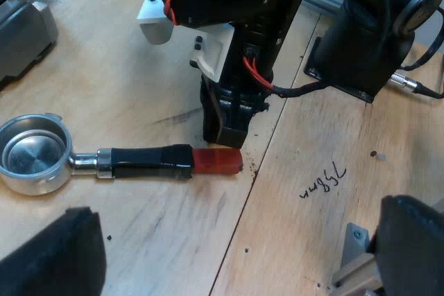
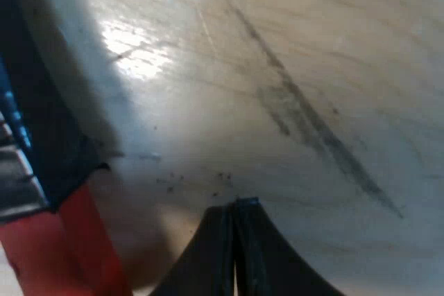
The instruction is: Put the handle in the coffee machine
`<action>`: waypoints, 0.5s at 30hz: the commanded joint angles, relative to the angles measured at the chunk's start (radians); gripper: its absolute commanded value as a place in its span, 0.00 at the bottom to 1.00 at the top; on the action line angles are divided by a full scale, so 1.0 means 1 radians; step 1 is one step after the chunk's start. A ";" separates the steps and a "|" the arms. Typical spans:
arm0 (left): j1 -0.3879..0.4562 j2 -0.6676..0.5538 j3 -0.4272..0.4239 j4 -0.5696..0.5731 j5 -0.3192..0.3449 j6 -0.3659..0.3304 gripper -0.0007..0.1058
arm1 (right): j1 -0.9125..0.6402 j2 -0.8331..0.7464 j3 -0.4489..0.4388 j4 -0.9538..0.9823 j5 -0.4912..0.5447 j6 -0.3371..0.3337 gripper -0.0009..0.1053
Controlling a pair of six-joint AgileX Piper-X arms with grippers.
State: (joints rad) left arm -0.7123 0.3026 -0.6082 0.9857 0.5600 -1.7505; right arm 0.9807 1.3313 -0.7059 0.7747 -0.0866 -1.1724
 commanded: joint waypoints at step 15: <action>-0.006 0.001 -0.006 -0.011 0.014 0.005 0.75 | 0.002 0.075 0.001 -0.125 -0.064 0.009 0.01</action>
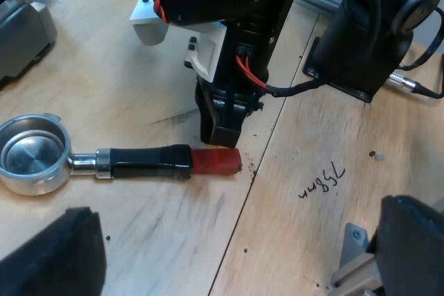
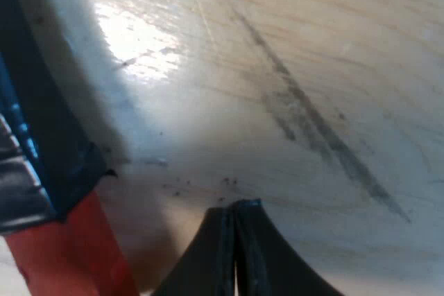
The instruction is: Put the handle in the coffee machine
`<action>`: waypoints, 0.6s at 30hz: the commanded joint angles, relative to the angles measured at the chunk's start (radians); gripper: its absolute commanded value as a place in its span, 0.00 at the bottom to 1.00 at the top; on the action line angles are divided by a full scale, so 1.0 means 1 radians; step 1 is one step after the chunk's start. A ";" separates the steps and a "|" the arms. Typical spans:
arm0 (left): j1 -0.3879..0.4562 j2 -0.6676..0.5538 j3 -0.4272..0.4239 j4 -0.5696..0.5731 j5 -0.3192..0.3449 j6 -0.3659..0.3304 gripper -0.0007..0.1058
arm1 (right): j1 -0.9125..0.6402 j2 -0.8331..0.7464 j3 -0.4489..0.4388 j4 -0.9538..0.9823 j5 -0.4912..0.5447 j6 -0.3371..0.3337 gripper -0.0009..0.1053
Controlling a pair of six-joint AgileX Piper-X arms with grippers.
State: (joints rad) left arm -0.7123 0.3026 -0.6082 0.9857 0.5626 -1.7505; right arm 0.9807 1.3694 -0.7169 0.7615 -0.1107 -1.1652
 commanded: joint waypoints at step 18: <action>-0.006 0.001 -0.006 -0.011 0.011 0.005 0.75 | 0.197 0.042 0.012 -0.211 -0.020 0.057 0.01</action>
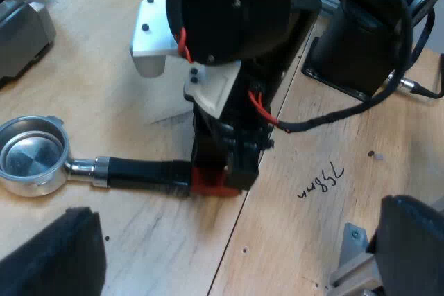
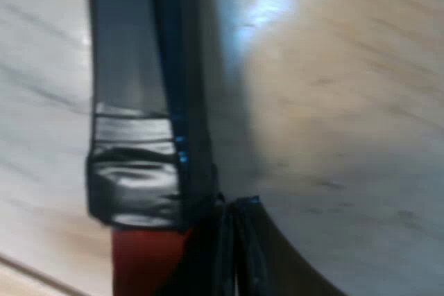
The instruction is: Put the handle in the coffee machine
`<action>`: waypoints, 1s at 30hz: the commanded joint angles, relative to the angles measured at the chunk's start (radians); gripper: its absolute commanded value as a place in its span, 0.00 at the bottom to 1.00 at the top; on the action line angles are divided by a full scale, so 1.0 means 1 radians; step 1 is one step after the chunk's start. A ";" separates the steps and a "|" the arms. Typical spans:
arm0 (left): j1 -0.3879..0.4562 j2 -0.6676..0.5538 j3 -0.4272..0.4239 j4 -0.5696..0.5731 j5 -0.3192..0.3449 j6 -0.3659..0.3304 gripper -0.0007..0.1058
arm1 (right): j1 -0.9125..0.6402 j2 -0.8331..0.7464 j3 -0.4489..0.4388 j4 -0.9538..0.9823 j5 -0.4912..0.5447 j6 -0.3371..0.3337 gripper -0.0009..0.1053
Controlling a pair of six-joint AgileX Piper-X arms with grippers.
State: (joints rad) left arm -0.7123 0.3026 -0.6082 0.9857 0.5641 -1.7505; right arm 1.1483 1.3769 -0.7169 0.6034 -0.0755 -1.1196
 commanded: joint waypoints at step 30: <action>-0.006 0.001 -0.006 -0.011 0.010 0.005 0.75 | 0.149 0.281 -0.050 -0.582 -0.098 0.414 0.01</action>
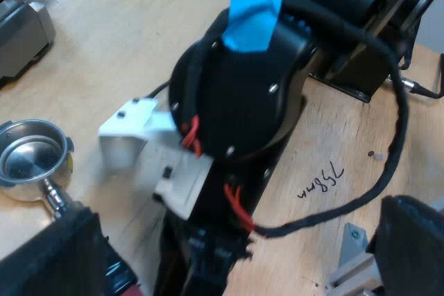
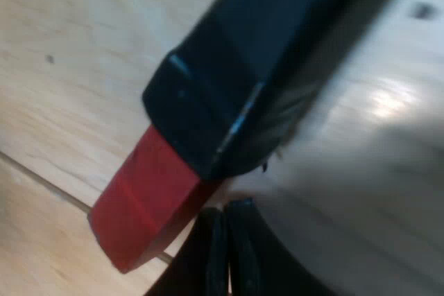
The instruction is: Put the handle in the coffee machine
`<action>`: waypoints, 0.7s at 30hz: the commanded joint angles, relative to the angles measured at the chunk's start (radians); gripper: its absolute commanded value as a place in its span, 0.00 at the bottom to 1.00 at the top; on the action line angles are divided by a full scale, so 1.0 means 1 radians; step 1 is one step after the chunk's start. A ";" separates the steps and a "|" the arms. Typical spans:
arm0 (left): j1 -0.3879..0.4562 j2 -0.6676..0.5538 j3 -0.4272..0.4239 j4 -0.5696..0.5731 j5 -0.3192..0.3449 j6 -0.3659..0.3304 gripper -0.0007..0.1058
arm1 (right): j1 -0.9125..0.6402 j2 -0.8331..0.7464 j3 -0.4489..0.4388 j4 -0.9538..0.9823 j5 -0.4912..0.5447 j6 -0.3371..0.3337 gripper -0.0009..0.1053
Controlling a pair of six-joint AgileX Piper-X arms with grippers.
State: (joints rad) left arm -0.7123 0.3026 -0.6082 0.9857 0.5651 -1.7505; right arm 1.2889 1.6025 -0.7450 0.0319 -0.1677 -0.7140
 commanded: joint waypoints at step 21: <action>-0.006 0.001 -0.006 -0.011 0.009 0.005 0.75 | 0.008 0.034 -0.117 0.200 0.033 -0.015 0.01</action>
State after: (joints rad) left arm -0.7123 0.3026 -0.6082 0.9857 0.5651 -1.7505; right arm 1.2941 1.6390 -0.8670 0.1848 -0.1461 -0.7186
